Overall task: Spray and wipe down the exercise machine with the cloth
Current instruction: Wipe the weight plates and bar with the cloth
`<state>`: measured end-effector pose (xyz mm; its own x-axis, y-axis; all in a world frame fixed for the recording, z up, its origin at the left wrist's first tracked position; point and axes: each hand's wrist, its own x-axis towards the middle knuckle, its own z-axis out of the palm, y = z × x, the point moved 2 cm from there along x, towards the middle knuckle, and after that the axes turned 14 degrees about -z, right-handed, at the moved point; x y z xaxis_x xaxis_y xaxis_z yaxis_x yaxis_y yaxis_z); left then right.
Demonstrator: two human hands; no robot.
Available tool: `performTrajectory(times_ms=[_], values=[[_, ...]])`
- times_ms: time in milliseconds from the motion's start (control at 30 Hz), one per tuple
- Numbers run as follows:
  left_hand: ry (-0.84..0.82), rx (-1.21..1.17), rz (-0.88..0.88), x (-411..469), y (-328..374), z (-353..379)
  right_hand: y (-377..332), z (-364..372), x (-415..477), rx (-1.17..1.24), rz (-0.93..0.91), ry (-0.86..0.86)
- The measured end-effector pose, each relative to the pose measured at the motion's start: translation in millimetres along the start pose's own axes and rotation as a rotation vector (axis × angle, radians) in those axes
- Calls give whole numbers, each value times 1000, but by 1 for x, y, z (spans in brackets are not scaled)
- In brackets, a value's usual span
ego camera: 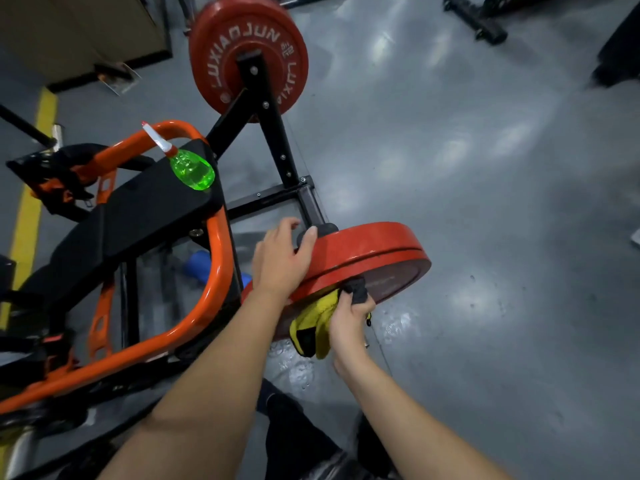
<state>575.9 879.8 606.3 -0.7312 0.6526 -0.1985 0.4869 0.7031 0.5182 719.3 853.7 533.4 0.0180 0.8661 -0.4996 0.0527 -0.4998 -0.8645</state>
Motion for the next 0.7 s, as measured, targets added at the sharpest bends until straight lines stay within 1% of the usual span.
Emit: performTrajectory(times_ms=[33, 67, 133, 167, 267, 333, 400, 500, 567, 700], values=[[-13, -17, -41, -4, 17, 10, -1, -1, 1, 20, -25, -8], [-9, 34, -52, -8, 29, 21, -2, -3, 1, 55, -64, -2], [45, 223, -9, -17, 37, 39, -6, -9, 3, 107, -113, 58], [59, 263, -7, -16, 37, 42, -8, -14, 10, 112, -120, 109], [33, 269, -33, -9, 34, 44, -20, -36, 37, 66, -132, 294], [43, 262, -25, -8, 36, 42, -29, -49, 58, 109, -128, 386], [38, 249, -33, -8, 34, 42, -32, -52, 71, 132, -116, 429], [37, 252, -27, -7, 33, 41, -35, -44, 69, 97, -88, 470], [37, 257, -28, -6, 33, 40, -36, -34, 53, 86, -94, 447], [27, 238, -28, -5, 29, 40, -22, -15, 8, 102, -140, 207]])
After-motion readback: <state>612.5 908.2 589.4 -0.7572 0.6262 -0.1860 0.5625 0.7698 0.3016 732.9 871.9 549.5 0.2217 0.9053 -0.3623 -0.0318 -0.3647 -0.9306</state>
